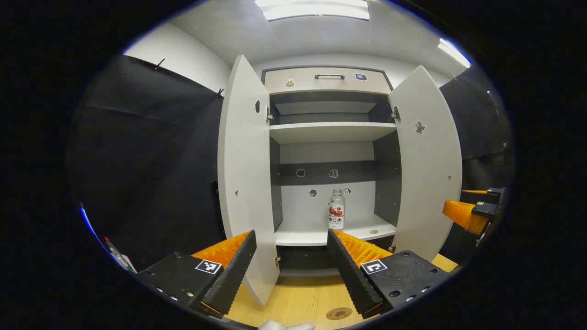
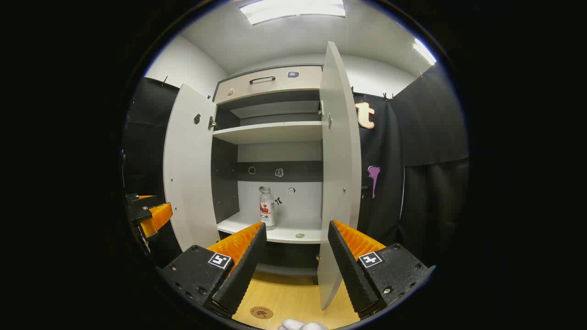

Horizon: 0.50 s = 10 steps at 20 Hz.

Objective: Grasp the bottle in the cabinet with the left hand and place it on the coaster, then close the right door with the right hand and the left door with the left hand.

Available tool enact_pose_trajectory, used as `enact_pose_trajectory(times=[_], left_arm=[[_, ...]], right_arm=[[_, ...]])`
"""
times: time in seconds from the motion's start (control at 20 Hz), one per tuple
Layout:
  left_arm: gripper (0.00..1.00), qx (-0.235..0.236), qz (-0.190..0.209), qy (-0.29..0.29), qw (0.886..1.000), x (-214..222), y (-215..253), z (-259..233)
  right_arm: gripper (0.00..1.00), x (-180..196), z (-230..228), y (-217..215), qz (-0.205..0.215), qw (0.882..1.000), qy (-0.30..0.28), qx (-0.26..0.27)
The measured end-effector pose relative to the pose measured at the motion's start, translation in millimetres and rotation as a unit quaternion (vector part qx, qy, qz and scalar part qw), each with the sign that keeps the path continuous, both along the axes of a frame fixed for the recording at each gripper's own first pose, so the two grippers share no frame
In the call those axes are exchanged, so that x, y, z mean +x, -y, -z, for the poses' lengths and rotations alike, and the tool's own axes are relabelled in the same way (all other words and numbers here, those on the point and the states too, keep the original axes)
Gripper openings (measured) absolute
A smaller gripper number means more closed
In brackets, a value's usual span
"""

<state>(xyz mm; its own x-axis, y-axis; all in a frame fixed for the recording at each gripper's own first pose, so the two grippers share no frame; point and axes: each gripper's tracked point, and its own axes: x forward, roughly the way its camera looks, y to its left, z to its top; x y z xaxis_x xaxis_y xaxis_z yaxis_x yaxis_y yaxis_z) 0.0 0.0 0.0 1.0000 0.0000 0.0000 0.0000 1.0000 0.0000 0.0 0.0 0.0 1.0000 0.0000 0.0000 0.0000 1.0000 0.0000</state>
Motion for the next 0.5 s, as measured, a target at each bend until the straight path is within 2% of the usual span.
enact_pose_trajectory(times=[0.5], left_arm=[[0.94,0.001,0.029,0.003,1.0,40,20,0]], right_arm=[[0.83,13,-3,1,0.0,1.0,-0.001,-0.012]])
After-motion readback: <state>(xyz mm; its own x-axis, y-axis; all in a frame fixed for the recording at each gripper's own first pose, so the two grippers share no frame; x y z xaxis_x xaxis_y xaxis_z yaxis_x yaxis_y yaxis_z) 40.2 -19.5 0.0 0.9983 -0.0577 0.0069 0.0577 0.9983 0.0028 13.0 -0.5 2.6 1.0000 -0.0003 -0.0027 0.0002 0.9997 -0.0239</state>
